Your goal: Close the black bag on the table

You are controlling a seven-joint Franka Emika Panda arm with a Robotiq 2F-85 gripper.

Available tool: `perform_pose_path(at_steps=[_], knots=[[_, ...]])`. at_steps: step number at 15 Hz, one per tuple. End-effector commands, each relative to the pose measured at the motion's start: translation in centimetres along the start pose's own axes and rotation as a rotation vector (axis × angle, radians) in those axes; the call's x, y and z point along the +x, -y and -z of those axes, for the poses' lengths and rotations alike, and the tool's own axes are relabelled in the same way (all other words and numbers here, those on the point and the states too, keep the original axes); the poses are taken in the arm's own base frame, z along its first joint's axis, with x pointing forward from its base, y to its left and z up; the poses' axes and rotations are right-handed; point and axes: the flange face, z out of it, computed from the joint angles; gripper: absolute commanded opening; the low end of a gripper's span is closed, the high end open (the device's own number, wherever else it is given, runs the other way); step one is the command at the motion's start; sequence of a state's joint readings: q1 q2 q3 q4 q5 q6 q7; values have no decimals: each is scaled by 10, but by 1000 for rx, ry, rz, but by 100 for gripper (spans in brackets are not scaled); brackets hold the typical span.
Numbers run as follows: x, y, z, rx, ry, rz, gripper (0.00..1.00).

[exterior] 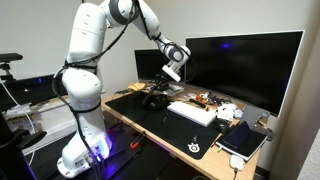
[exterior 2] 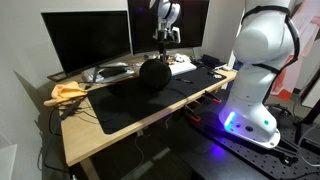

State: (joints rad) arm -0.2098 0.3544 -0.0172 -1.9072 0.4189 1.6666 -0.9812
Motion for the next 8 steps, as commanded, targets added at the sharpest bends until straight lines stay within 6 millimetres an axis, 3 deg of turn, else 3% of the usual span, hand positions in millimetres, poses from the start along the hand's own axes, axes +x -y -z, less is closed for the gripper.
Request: perform_pose_path(at_steps=[1, 3, 5, 8], knots=[[-6, -16, -10, 31, -6, 0, 1], [-10, -20, -9, 34, -14, -3, 1], [-14, -22, -8, 36, -20, -12, 32], [-22, -28, -9, 45, -27, -29, 52]])
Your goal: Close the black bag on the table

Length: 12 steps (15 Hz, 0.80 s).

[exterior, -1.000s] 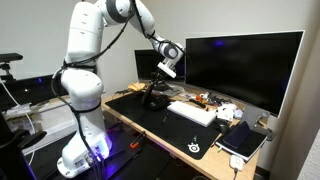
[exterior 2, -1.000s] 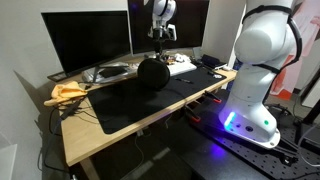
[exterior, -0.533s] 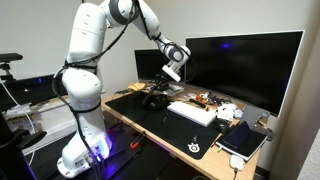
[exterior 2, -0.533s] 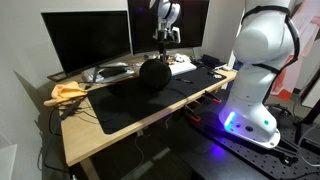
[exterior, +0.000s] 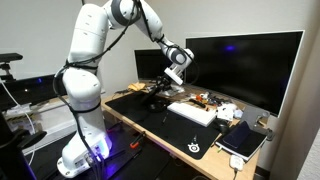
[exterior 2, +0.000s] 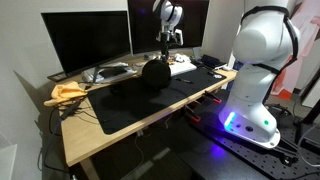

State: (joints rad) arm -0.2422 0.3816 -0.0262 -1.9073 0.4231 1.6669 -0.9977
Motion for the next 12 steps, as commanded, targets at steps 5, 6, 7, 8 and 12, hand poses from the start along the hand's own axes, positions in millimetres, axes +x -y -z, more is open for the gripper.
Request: perform_pose_path(at_steps=[5, 6, 7, 8, 12], knots=[[-21, -17, -5, 30, -32, -34, 89], [-26, -18, -4, 31, -38, -41, 88], [-31, -19, -3, 32, -45, -47, 91], [-36, -19, -1, 31, -52, -56, 90], [-50, -15, 0, 17, -67, -79, 78]])
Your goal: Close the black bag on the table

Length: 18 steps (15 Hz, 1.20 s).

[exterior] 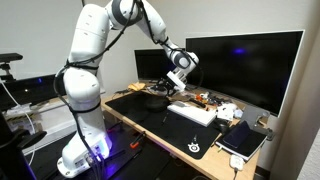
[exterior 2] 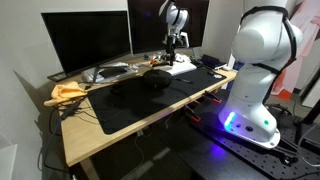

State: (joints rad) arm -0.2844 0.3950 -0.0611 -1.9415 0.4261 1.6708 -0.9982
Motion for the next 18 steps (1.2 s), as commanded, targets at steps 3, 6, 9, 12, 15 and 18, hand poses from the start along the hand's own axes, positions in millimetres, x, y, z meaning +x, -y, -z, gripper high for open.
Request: perform_pose_path(at_steps=[3, 6, 9, 12, 15, 18], knots=[[-21, 32, 0, -40, -50, 6, 71], [-23, 59, -7, -86, -57, 19, 42], [-22, 90, -17, -132, -75, -4, 19], [-19, 121, -29, -187, -99, -44, 0], [-9, 151, -42, -249, -137, -108, 0], [0, 177, -57, -294, -175, -178, 0]])
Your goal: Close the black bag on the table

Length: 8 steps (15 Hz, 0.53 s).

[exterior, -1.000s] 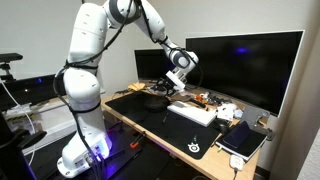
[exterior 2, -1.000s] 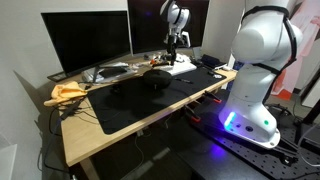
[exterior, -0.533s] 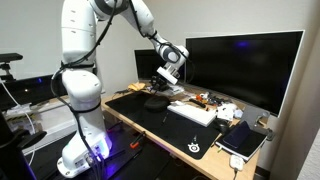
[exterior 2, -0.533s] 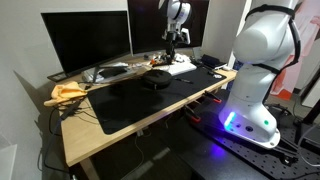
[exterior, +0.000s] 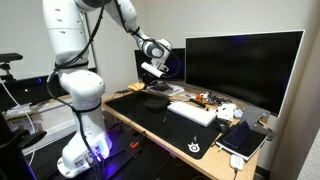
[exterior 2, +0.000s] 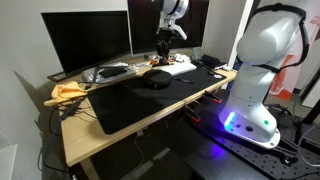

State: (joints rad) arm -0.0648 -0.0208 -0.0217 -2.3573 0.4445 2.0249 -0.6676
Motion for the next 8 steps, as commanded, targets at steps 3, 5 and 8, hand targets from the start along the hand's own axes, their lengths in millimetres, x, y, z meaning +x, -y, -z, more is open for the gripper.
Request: perform_pose_path(at_steps=[3, 5, 8], knots=[[-8, 55, -9, -83, -85, -143, 0], [-9, 70, -16, -115, -120, -208, 0], [-12, 92, -25, -160, -152, -274, 27]])
